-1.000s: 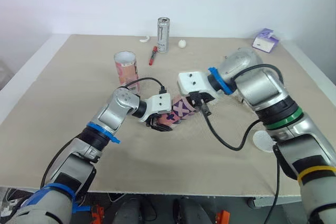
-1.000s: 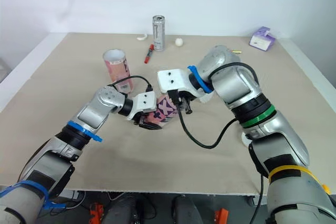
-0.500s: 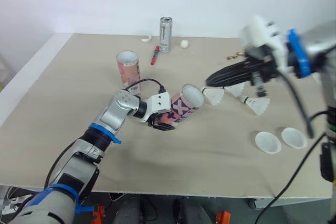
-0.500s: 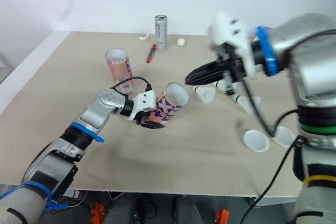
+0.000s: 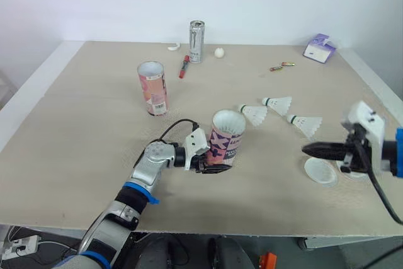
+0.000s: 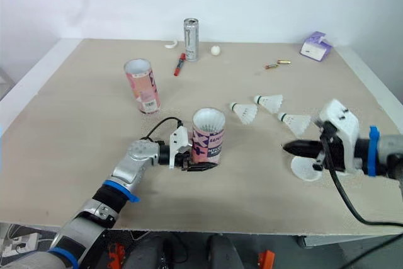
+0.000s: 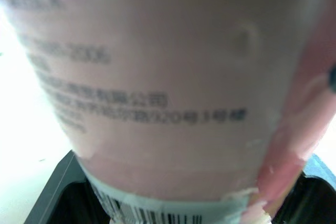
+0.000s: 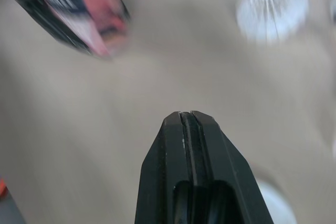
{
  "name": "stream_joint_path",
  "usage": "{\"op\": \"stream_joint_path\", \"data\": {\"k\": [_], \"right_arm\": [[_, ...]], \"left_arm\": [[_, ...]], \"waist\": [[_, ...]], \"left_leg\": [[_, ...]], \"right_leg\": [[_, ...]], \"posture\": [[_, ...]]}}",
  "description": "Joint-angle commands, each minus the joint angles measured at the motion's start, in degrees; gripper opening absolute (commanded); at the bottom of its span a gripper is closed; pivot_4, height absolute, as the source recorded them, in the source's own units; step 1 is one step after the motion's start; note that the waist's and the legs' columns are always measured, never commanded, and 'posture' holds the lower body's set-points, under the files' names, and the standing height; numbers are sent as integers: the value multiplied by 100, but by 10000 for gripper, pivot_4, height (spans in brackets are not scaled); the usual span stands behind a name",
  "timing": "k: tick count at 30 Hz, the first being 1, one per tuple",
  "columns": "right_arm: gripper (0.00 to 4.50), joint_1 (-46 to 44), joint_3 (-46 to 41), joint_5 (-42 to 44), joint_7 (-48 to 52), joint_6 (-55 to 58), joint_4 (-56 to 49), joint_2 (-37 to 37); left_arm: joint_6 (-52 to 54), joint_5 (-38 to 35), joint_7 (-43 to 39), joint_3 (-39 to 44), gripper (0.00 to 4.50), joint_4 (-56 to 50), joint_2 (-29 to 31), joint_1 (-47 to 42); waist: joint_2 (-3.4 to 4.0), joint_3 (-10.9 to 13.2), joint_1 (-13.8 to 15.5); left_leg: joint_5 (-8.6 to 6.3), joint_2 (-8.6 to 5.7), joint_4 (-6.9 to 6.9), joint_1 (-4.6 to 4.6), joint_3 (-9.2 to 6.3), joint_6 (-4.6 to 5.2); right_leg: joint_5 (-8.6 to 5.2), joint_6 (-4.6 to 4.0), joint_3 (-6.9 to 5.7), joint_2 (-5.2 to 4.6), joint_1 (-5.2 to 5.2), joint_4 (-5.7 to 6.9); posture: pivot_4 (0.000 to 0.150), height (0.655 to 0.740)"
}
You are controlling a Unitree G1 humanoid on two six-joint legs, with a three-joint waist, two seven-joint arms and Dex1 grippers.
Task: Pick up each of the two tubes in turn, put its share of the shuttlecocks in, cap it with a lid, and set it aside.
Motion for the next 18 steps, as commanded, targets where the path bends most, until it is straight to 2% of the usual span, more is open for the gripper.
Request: {"op": "stream_joint_path", "data": {"k": [1, 4, 8, 9, 13, 18], "right_arm": [[9750, 483, -135, -496, 47, -1057, 388, -399], [22085, 579, 146, -604, 93, -1412, 680, -583], [42759, 126, 719, -694, 22, -1628, 1225, -712], [44357, -44, 910, -763, 26, -1726, 1425, -744], [44357, -973, 1665, -1014, 19, -2015, 2261, -700], [44357, -1575, 2250, -1234, 213, -2285, 2843, -712]], "left_arm": [[-454, 93, 25, -64, 31932, 110, -74, -34], [-693, 177, 45, -117, 31932, 264, -103, -86], [-817, 195, -16, -142, 31932, 325, -140, -125], [-844, 189, -55, -154, 31932, 313, -135, -120], [-893, 94, -259, -176, 31932, 276, -100, -50], [-782, 96, -286, -155, 31932, 331, -78, -15]], "waist": [[-2, 1, -5], [0, 0, -13], [-1, 1, -13], [-1, 1, -18], [0, 0, -18], [1, 0, -7]], "left_leg": [[3, -3, 0, 9, 2, 5], [5, -7, 0, 28, 12, 9], [8, -7, 0, 35, 15, 14], [8, -8, 0, 34, 15, 14], [9, -11, -2, 34, 24, 15], [5, -15, -15, 31, 22, 16]], "right_leg": [[1, 1, 1, -2, 7, 0], [-4, -15, 16, -1, 15, 0], [-2, -15, 20, 1, 20, 0], [-2, -15, 21, 0, 20, 0], [-2, -15, 32, -1, 16, -1], [-2, 9, 35, -1, 12, -2]], "posture": [[1500, 7400], [1500, 7400], [1500, 7400], [1500, 7400], [1500, 7400], [1500, 7400]]}}
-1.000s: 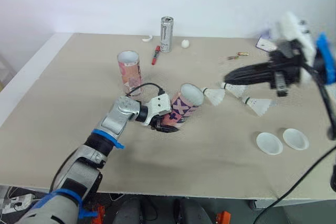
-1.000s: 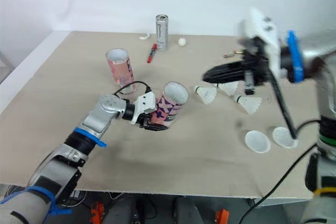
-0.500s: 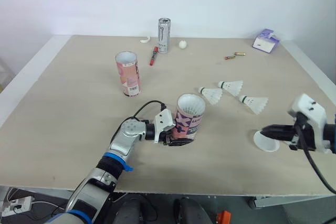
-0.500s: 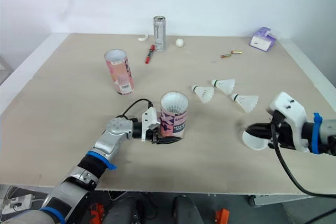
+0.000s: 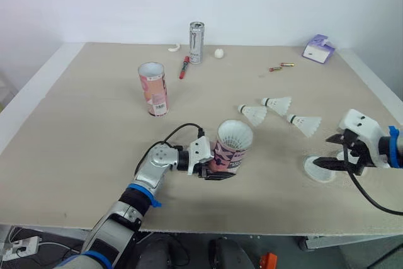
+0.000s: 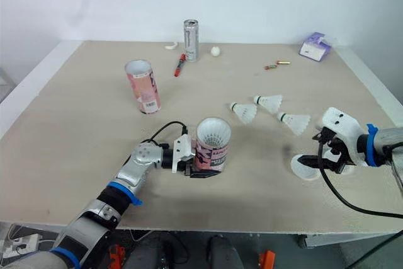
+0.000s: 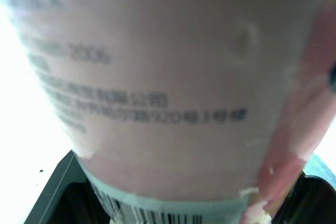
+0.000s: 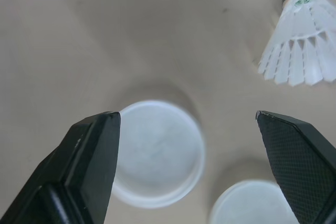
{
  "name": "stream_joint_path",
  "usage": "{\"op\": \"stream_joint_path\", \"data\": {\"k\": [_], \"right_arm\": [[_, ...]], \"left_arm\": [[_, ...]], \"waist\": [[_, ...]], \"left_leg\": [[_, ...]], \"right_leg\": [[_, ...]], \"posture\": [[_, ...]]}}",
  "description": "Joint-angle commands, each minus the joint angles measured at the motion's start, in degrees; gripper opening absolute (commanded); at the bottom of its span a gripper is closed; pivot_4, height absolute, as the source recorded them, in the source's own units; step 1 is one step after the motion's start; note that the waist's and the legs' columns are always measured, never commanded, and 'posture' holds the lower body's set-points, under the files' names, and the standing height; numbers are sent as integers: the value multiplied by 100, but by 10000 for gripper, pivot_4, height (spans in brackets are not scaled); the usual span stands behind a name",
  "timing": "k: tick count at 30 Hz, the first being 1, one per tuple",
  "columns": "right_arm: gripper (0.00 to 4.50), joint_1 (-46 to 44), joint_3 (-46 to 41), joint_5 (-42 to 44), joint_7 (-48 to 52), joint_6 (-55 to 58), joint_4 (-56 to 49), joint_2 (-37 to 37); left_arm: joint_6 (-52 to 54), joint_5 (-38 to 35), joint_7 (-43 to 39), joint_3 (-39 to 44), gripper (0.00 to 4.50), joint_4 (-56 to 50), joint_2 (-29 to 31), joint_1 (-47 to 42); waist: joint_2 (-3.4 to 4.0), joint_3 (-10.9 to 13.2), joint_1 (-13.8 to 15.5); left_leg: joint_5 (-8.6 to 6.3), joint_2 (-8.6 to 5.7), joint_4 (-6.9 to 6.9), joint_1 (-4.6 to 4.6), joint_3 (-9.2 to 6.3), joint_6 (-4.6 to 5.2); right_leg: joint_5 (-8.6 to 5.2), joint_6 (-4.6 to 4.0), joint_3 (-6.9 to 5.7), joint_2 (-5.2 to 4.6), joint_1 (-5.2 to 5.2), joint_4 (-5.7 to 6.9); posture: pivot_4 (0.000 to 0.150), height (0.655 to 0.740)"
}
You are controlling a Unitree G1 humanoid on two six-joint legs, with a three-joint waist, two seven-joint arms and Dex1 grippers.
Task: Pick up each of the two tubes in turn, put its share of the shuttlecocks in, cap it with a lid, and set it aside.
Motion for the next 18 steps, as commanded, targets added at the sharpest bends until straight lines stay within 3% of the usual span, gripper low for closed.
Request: {"op": "stream_joint_path", "data": {"k": [1, 9, 12, 18], "right_arm": [[44357, -342, 243, -191, 129, -234, 355, -90], [44357, -957, 838, -490, 265, -314, 1087, 108], [36026, -1157, 1010, -645, 250, -334, 1367, 199], [7490, -1270, 1208, -770, 392, -302, 1546, 289]], "left_arm": [[62, -17, -26, -2, 31932, -10, 24, 24], [153, 39, -34, -69, 31932, -103, 69, 74], [191, 31, -24, -76, 31932, -121, 71, 88], [269, 29, -35, -104, 31932, -149, 76, 131]], "waist": [[1, 0, 3], [4, -2, -7], [5, -3, -6], [6, -4, 0]], "left_leg": [[-1, 0, -2, 0, -1, 1], [-2, 0, -2, 3, 1, 2], [-2, 2, -2, 4, 3, 2], [-2, 1, -3, 2, 3, 2]], "right_leg": [[-1, 0, 0, 0, 0, 0], [0, -2, 0, -1, 0, 0], [3, -3, 2, 1, -1, 0], [2, -5, 2, -1, -1, 0]], "posture": [[1500, 7400], [1500, 7400], [1500, 7400], [1500, 7400]]}}
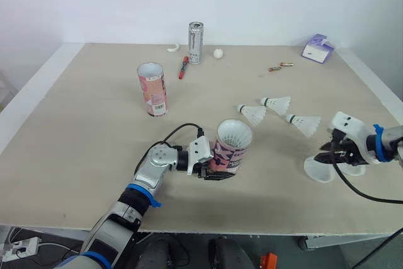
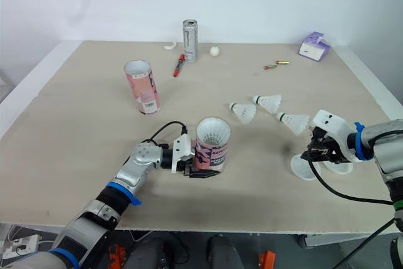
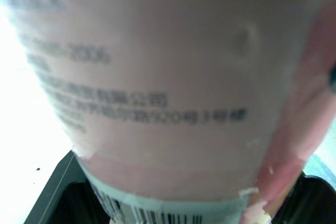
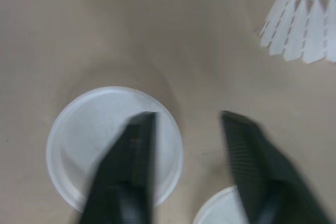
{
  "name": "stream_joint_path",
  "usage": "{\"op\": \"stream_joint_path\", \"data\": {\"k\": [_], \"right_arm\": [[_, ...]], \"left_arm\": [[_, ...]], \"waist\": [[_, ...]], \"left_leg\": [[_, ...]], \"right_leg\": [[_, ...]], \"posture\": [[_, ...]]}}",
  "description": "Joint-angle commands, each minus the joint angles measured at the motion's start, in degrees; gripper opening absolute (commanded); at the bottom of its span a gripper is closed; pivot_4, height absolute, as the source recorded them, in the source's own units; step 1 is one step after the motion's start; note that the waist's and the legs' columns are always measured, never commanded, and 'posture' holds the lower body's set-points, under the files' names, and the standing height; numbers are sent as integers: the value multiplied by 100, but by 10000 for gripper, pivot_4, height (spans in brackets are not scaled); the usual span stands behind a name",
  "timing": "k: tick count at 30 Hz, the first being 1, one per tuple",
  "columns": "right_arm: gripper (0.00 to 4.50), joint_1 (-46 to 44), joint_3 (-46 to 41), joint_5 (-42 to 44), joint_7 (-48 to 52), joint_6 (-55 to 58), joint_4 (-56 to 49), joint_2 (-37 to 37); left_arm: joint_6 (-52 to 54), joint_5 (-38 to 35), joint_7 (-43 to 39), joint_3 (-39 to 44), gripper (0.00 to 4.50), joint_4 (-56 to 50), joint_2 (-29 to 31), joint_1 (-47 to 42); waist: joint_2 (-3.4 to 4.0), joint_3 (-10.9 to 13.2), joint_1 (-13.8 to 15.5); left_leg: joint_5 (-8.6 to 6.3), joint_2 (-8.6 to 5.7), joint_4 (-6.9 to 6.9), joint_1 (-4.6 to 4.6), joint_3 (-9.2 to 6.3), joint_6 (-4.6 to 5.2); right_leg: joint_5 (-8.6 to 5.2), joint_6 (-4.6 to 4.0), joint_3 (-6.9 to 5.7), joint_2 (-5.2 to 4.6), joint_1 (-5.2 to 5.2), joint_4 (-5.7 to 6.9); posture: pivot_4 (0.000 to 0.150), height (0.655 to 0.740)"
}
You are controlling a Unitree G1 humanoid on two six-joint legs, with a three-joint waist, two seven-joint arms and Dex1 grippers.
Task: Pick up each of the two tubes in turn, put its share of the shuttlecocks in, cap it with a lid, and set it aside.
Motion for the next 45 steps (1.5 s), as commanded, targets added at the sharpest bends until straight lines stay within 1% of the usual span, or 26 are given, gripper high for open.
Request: {"op": "stream_joint_path", "data": {"k": [1, 2, 5, 11, 17, 20, 22, 23, 24, 25, 31, 35, 41, 45], "right_arm": [[2414, -61, 48, -76, 151, 3, -1, -33], [168, -3, 78, -70, 205, 9, -47, -43], [168, 153, 152, -161, 246, -170, -172, -88], [168, 149, 51, -184, 250, -291, -333, -97], [168, 250, -120, -54, 254, -227, -817, -169], [168, 308, -233, 122, 344, 128, -1226, -244], [6366, 384, -308, 262, 398, 304, -1473, -283], [8260, 430, -358, 292, 338, 273, -1553, -270], [13375, 508, -403, 304, 297, 222, -1629, -269], [16790, 585, -445, 319, 271, 229, -1694, -276], [16790, 789, -454, 237, 250, 123, -1652, -351], [16790, 479, -178, 4, 313, -145, -1089, -295], [16790, -318, 350, -440, 600, -716, -201, -139], [16790, -553, 584, -561, 899, -815, 80, -98]], "left_arm": [[89, 23, -43, -77, 31932, -45, 21, 108], [106, 16, -49, -78, 31932, -58, 20, 112], [177, -7, -43, -58, 31932, -80, 25, 112], [234, 9, -48, -65, 31932, -119, 58, 123], [278, 19, -56, -79, 31932, -154, 81, 143], [290, 31, -63, -87, 31932, -133, 95, 140], [308, 29, -68, -88, 31932, -141, 106, 144], [314, 28, -69, -90, 31932, -144, 109, 144], [324, 26, -70, -93, 31932, -148, 112, 147], [335, 25, -73, -96, 31932, -150, 114, 149], [358, 21, -83, -107, 31932, -152, 123, 153], [371, 23, -88, -119, 31932, -152, 118, 154], [410, 31, -87, -126, 31932, -160, 121, 162], [428, 26, -80, -109, 31932, -173, 144, 177]], "waist": [[0, 0, 0], [0, 0, 0], [0, 0, 0], [0, -1, -1], [1, -1, -5], [1, -1, -4], [1, 0, -2], [0, 0, -2], [0, 0, -6], [0, 0, -4], [0, 0, -8], [0, 0, -11], [1, -1, -15], [1, -1, -7]], "left_leg": [[0, 0, 0, 0, 0, 0], [0, 0, 0, 0, 0, 0], [0, 0, 0, 0, -2, 0], [0, 3, 0, 1, -3, 0], [0, 6, -1, 1, -4, 0], [0, 6, -1, 1, -4, 0], [0, 6, -1, 1, -4, 0], [0, 6, -1, 0, -4, 0], [-1, 7, -1, 0, -5, -1], [-1, 7, -1, 0, -4, -1], [-1, 7, -1, 0, -7, -1], [-1, 8, -1, 2, -4, -1], [-1, 9, -1, 3, 0, -1], [-1, 9, -2, 2, -2, -1]], "right_leg": [[0, 0, 0, 0, 0, 0], [0, 0, 0, 0, 0, 0], [0, 0, -2, 0, 1, 0], [-1, 0, -3, 3, 1, 0], [-2, -2, -4, 6, 0, 0], [-2, -1, -4, 6, 0, 0], [-2, -1, -4, 6, 0, 0], [-2, -2, -5, 5, 0, 0], [-3, -2, -5, 5, 0, 0], [-3, -2, -5, 5, 0, 0], [-5, -4, -10, 4, 0, 0], [-3, -5, -9, 5, -1, 0], [-5, -12, -7, 6, -2, 0], [-5, -11, -8, 6, -1, 0]], "posture": [[1500, 7400], [1500, 7400], [1500, 7400], [1500, 7400], [1500, 7400], [1500, 7400], [1500, 7400], [1500, 7400], [1500, 7400], [1500, 7400], [1500, 7400], [1500, 7400], [1500, 7400], [1500, 7400]]}}
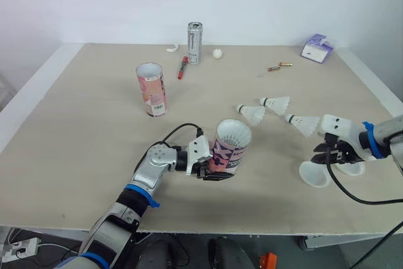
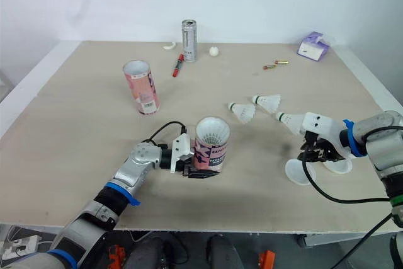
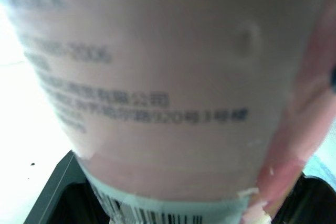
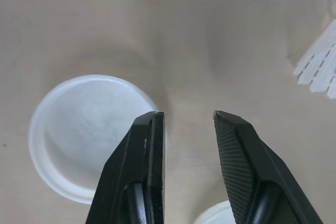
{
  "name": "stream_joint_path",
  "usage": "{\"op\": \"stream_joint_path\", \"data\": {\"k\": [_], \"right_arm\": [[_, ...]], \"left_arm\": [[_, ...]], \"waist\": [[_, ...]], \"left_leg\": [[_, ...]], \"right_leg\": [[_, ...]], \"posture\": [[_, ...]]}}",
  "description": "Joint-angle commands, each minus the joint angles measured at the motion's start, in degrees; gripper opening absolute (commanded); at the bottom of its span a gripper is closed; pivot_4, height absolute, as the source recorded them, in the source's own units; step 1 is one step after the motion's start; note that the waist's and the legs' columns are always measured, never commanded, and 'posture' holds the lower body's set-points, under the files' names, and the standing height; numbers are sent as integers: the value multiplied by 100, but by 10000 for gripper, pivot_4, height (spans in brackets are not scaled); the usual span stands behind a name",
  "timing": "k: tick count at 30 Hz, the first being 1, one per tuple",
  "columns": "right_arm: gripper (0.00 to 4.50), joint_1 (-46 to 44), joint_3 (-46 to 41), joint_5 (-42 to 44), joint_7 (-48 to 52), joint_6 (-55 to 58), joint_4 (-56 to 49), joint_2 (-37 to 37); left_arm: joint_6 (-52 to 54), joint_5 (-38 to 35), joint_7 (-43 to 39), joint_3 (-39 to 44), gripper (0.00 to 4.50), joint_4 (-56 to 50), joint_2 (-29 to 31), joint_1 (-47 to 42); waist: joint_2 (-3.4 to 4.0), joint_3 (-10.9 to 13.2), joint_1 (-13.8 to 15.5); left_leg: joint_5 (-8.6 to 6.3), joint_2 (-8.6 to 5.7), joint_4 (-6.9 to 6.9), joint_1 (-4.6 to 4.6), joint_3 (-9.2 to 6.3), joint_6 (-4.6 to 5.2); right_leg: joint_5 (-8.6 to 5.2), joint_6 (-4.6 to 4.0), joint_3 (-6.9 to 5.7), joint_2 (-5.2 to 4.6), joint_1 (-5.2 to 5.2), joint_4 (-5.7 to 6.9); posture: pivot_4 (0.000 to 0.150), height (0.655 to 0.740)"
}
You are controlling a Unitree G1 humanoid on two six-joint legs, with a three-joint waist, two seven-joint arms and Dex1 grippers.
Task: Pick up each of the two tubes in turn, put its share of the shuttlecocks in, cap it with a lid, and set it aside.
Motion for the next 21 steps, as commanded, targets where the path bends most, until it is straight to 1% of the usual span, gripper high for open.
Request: {"op": "stream_joint_path", "data": {"k": [1, 5, 17, 20, 21], "right_arm": [[16790, -189, 106, -148, 300, -44, 193, -1], [16790, -286, 273, -299, 469, -2, 317, 65], [16790, -324, 353, -516, 676, 195, 382, 163], [8852, -290, 327, -512, 704, 293, 340, 176], [2329, -274, 322, -519, 710, 300, 314, 166]], "left_arm": [[90, 44, -59, -73, 31932, 45, 77, 120], [94, 50, -44, -67, 31932, 39, 92, 129], [110, 70, 8, -83, 31932, 21, 80, 142], [102, 74, 21, -80, 31932, 48, 70, 123], [99, 76, 23, -79, 31932, 56, 69, 119]], "waist": [[0, 0, 2], [0, 0, 1], [1, 0, -2], [0, 0, -2], [0, -1, -2]], "left_leg": [[0, 0, -1, 0, 0, 0], [-1, 0, -1, 0, 1, 0], [-1, 2, -2, 0, 0, -1], [-1, 2, -1, 1, 1, -1], [-1, 2, -1, 1, 1, -1]], "right_leg": [[0, -1, 0, 0, 0, 0], [1, -4, 1, -1, 0, 0], [1, -6, -1, 0, -1, 0], [1, -6, -1, 0, 0, 0], [1, -6, -1, 0, 0, 0]], "posture": [[1500, 7400], [1500, 7400], [1500, 7400], [1500, 7400], [1500, 7400]]}}
